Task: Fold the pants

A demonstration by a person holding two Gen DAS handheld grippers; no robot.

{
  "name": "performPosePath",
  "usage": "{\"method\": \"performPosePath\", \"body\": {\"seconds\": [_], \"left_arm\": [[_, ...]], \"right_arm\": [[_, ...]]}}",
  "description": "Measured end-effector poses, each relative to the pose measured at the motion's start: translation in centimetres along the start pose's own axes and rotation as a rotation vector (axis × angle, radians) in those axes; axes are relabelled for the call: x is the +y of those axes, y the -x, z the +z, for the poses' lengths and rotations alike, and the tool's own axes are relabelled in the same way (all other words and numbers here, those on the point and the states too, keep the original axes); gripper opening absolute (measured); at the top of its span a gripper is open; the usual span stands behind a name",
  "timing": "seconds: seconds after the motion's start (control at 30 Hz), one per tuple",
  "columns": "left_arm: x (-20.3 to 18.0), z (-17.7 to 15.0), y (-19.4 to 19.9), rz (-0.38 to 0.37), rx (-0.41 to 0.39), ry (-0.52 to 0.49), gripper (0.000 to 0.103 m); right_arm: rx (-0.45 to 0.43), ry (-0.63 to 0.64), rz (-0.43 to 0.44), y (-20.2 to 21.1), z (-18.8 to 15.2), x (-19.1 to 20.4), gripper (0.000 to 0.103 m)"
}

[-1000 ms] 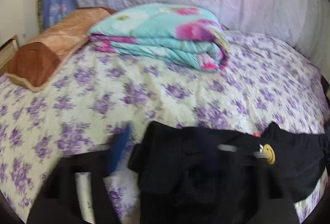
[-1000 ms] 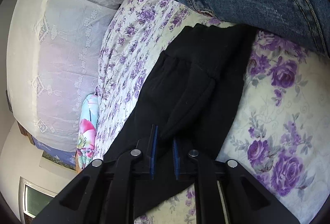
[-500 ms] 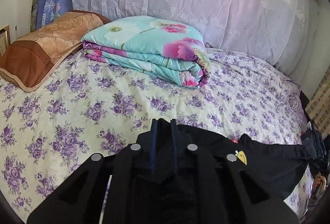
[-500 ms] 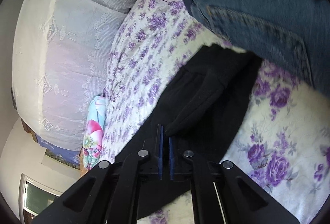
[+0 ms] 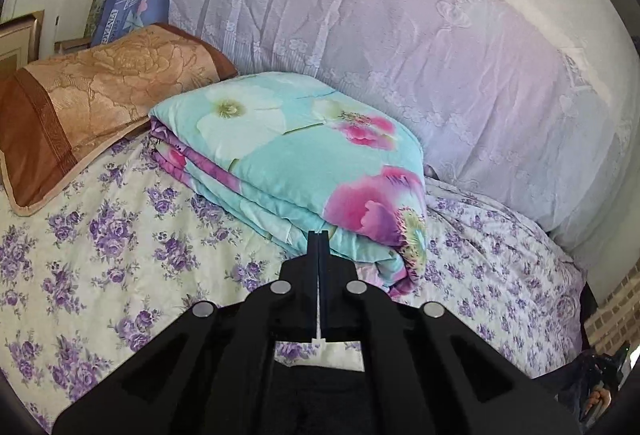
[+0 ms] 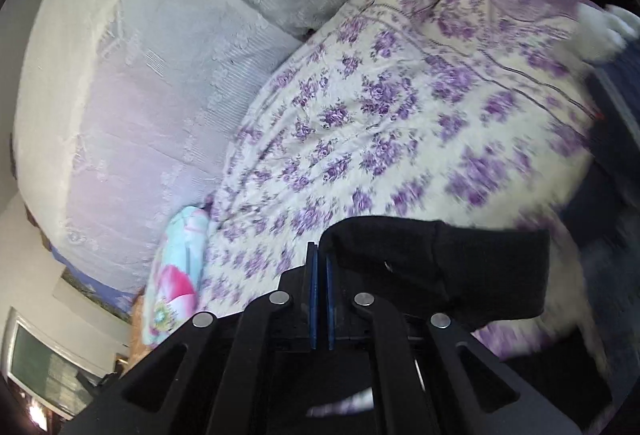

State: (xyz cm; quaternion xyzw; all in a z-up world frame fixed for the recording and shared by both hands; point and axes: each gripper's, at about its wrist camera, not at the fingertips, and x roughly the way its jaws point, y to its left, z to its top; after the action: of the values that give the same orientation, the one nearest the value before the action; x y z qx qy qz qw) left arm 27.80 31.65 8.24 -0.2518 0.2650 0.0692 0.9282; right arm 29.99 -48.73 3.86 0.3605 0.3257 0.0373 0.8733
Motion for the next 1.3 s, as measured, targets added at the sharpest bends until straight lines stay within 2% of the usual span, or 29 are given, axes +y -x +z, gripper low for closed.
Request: {"method": "performPosePath", "body": {"seconds": [0.1, 0.13, 0.2, 0.23, 0.3, 0.47, 0.57, 0.63, 0.67, 0.77, 0.93, 1.03, 1.07, 1.1, 1.13, 1.2, 1.23, 1.27, 1.3], "left_arm": [[0.0, -1.1, -2.4, -0.027, 0.115, 0.000, 0.000], [-0.3, -1.9, -2.7, -0.016, 0.155, -0.038, 0.005], [-0.6, -3.8, -3.0, 0.041, 0.228, -0.149, 0.036], [-0.4, -4.8, -3.0, 0.062, 0.253, -0.201, 0.055], [0.4, -6.2, -2.9, 0.063, 0.300, -0.247, 0.057], [2.3, -7.0, -4.8, 0.000, 0.412, -0.230, 0.062], [3.3, -8.0, -7.5, -0.056, 0.557, -0.187, 0.062], [3.6, -9.0, -8.3, -0.070, 0.600, -0.183, 0.058], [3.5, -9.3, -8.2, -0.075, 0.592, -0.189, 0.043], [3.2, -9.2, -6.6, -0.123, 0.529, -0.150, 0.012], [1.5, -5.9, -2.4, -0.168, 0.321, -0.116, 0.010], [1.1, -3.3, -2.1, -0.160, 0.196, -0.063, 0.010], [1.4, -3.0, -2.5, -0.153, 0.180, -0.044, 0.010], [1.7, -2.8, -3.5, -0.136, 0.178, -0.026, 0.010], [2.1, -3.0, -5.1, -0.098, 0.197, -0.008, 0.010], [3.6, -4.3, -8.7, -0.009, 0.277, 0.059, 0.010], [4.5, -5.1, -10.1, 0.018, 0.323, 0.101, 0.010], [5.2, -5.7, -10.8, 0.029, 0.349, 0.131, 0.013], [5.6, -6.2, -10.8, 0.032, 0.355, 0.151, 0.014]], "right_arm": [[0.032, 0.014, -0.067, -4.9, 1.0, 0.3, 0.003], [0.042, 0.013, -0.069, -5.7, 0.9, 0.1, 0.003], [0.051, 0.019, -0.061, -6.3, 0.0, -0.3, 0.003], [0.050, 0.028, -0.062, -6.1, -0.3, -0.5, 0.003], [0.048, 0.035, -0.061, -5.3, -0.8, -1.1, 0.003], [0.057, -0.003, -0.049, -3.4, -1.0, -2.3, 0.003], [0.057, 0.000, -0.048, -2.4, -1.3, -2.1, 0.003], [0.055, 0.002, -0.049, -2.0, -1.5, -2.1, 0.003], [0.057, -0.001, -0.049, -1.7, -1.6, -2.2, 0.003], [0.056, -0.003, -0.055, -0.9, -1.8, -2.4, 0.004], [0.016, 0.007, -0.027, 0.1, -0.7, -1.3, 0.003], [-0.005, 0.030, -0.030, -1.1, 1.0, 0.2, 0.003], [-0.003, 0.030, -0.038, -2.4, 1.7, 0.6, 0.003], [-0.002, 0.028, -0.050, -3.7, 2.1, 0.8, 0.004], [0.011, 0.032, -0.072, -5.4, 2.6, 0.9, 0.008], [0.108, 0.045, -0.139, -10.2, 3.2, 0.3, 0.020], [0.134, 0.042, -0.195, -11.7, 3.3, -0.2, 0.030], [0.136, 0.036, -0.234, -12.4, 3.2, -0.6, 0.030], [0.130, 0.032, -0.212, -12.5, 3.0, -0.8, 0.031]]}}
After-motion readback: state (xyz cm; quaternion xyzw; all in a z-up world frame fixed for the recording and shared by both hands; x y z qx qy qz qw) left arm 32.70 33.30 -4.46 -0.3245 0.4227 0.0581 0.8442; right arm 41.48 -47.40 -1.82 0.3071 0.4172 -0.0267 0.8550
